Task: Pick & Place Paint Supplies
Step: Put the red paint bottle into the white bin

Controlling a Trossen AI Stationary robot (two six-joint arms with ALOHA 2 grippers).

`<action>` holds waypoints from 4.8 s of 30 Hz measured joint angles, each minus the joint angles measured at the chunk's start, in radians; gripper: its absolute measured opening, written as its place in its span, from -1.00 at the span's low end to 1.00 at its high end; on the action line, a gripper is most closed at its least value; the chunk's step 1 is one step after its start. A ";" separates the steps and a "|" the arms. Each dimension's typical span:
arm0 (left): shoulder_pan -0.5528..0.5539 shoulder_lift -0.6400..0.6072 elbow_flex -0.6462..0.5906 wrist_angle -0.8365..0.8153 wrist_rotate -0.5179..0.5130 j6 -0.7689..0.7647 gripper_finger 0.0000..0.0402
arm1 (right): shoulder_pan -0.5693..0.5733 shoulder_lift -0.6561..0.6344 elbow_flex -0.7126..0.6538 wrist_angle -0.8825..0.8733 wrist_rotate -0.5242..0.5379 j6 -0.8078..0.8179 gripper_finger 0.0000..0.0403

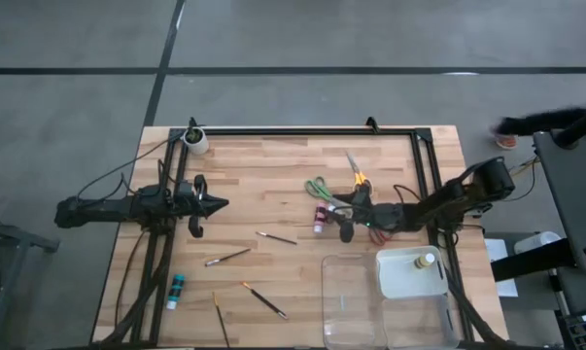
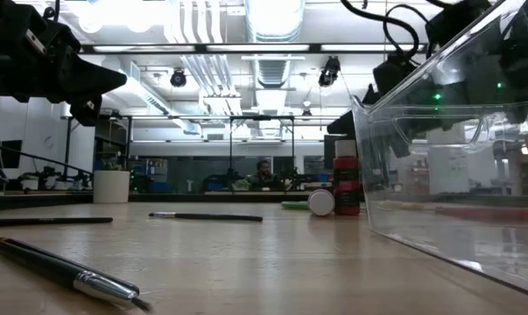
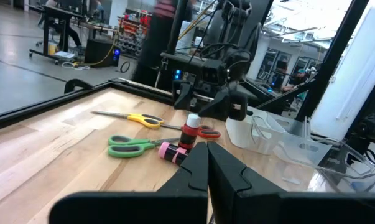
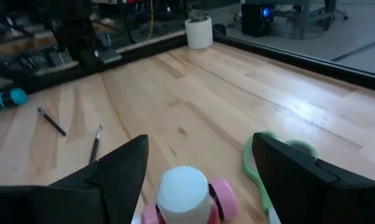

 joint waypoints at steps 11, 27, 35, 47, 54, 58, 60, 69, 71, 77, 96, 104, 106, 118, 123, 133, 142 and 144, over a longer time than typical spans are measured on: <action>0.000 0.000 0.000 0.000 0.000 0.000 -1.00 | -0.008 -0.256 0.291 -0.956 -0.034 0.084 0.42; 0.000 0.000 0.000 0.000 0.000 0.000 -1.00 | -0.174 -0.045 0.865 -1.811 -0.435 0.052 0.42; 0.000 0.000 0.000 0.000 0.000 0.000 -1.00 | -0.178 0.102 1.053 -1.996 -0.444 -0.025 0.42; 0.000 0.000 0.000 0.000 0.000 0.000 -1.00 | -0.197 0.154 1.079 -2.028 -0.509 -0.117 0.42; 0.000 0.000 0.000 0.000 0.000 0.000 -1.00 | -0.204 0.154 1.040 -1.985 -0.509 -0.138 0.42; 0.000 0.000 0.000 0.000 0.000 0.000 -1.00 | -0.204 0.154 1.003 -1.944 -0.509 -0.138 0.42; 0.000 0.000 0.000 0.000 0.000 0.000 -1.00 | -0.204 0.154 0.993 -1.925 -0.507 -0.141 0.42; 0.000 0.000 0.000 0.000 0.000 0.000 -1.00 | -0.206 0.153 0.975 -1.892 -0.481 -0.160 0.42; 0.000 0.000 0.000 0.000 0.000 0.000 -1.00 | -0.207 0.153 0.975 -1.891 -0.481 -0.160 0.42; 0.000 0.000 0.000 0.000 0.000 0.000 -1.00 | -0.207 0.153 0.975 -1.891 -0.482 -0.159 0.22; 0.000 0.000 0.000 0.000 0.000 0.000 -1.00 | -0.206 0.153 0.975 -1.887 -0.517 -0.184 -0.46; 0.000 0.000 0.000 0.000 0.000 0.000 -1.00 | -0.206 0.153 0.975 -1.888 -0.517 -0.184 -0.41; 0.000 0.000 0.000 0.000 0.000 0.000 -1.00 | -0.206 0.153 0.975 -1.889 -0.517 -0.184 -0.41; 0.000 0.000 0.000 0.000 0.000 0.000 -1.00 | -0.207 0.152 0.999 -1.925 -0.515 -0.185 -0.45; 0.000 0.000 0.000 0.000 0.000 0.000 -1.00 | -0.206 0.148 1.042 -1.989 -0.509 -0.181 -0.45; 0.000 0.000 0.000 0.000 0.000 0.000 -1.00 | -0.200 0.027 1.090 -2.067 -0.510 -0.120 -0.45; 0.000 0.000 0.000 0.000 0.000 0.000 -1.00 | -0.128 -0.130 1.088 -2.170 -0.512 0.033 -0.45; 0.000 0.000 0.000 0.000 0.000 0.000 -1.00 | -0.103 -0.153 1.088 -2.210 -0.510 0.074 -0.45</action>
